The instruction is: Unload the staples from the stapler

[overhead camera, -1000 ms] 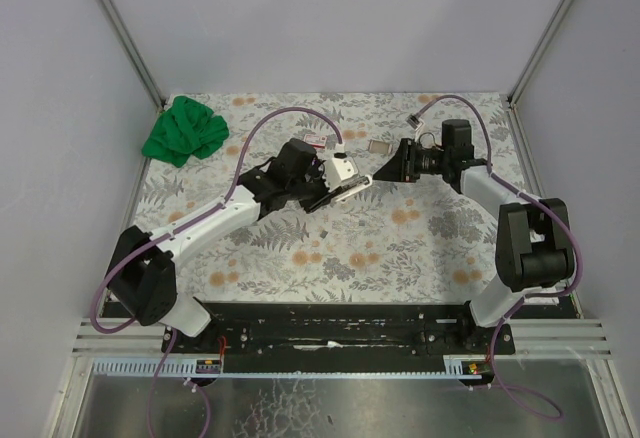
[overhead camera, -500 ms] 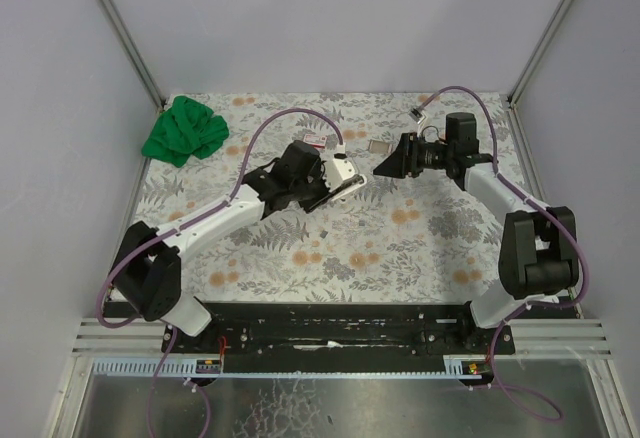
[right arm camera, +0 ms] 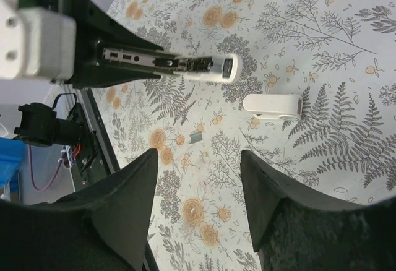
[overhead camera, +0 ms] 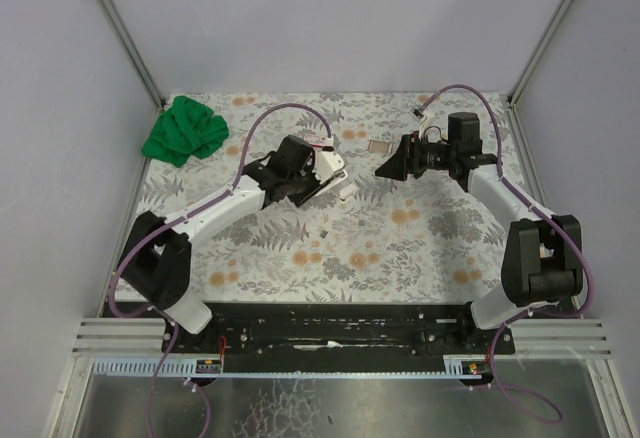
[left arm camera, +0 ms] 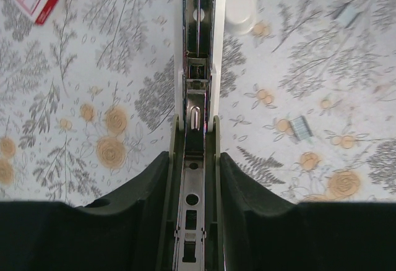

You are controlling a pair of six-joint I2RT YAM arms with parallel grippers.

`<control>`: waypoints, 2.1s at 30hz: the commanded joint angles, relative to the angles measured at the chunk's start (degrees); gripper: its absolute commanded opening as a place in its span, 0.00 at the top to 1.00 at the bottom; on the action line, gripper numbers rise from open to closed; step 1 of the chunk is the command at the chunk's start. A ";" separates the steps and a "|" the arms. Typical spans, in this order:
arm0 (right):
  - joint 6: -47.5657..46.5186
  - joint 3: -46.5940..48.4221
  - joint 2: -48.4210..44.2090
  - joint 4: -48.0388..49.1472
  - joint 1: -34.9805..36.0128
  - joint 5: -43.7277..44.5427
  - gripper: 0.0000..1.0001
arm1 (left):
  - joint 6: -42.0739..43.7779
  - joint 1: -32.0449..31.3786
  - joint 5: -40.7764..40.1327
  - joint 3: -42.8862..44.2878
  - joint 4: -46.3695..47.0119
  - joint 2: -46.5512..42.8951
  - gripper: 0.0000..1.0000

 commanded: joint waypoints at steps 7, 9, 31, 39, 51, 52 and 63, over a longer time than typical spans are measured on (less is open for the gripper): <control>-2.47 0.05 -2.90 -0.07 -0.06 0.87 0.36 | -2.12 9.41 -2.67 5.98 -3.19 5.98 1.00; -2.57 -0.08 -2.94 -0.11 -0.03 0.82 0.36 | -2.26 11.42 -1.83 6.97 -3.84 7.48 1.00; -2.97 -1.33 -3.09 0.55 -0.02 0.80 0.34 | -0.68 21.61 -0.83 18.79 -10.26 22.29 0.98; -2.99 -1.48 -3.16 0.75 -0.02 0.73 0.34 | -0.46 22.05 -0.02 19.29 -11.01 23.26 0.88; -2.66 -1.82 -3.25 1.16 -0.06 0.55 0.34 | -0.58 22.41 0.02 19.77 -11.09 23.56 0.61; -2.63 -1.81 -3.27 1.27 -0.02 0.51 0.34 | -0.58 22.43 0.01 19.85 -11.10 23.55 0.60; -2.40 -2.02 -3.25 1.61 -0.04 0.29 0.33 | -0.85 22.64 -0.39 20.58 -11.28 23.60 0.51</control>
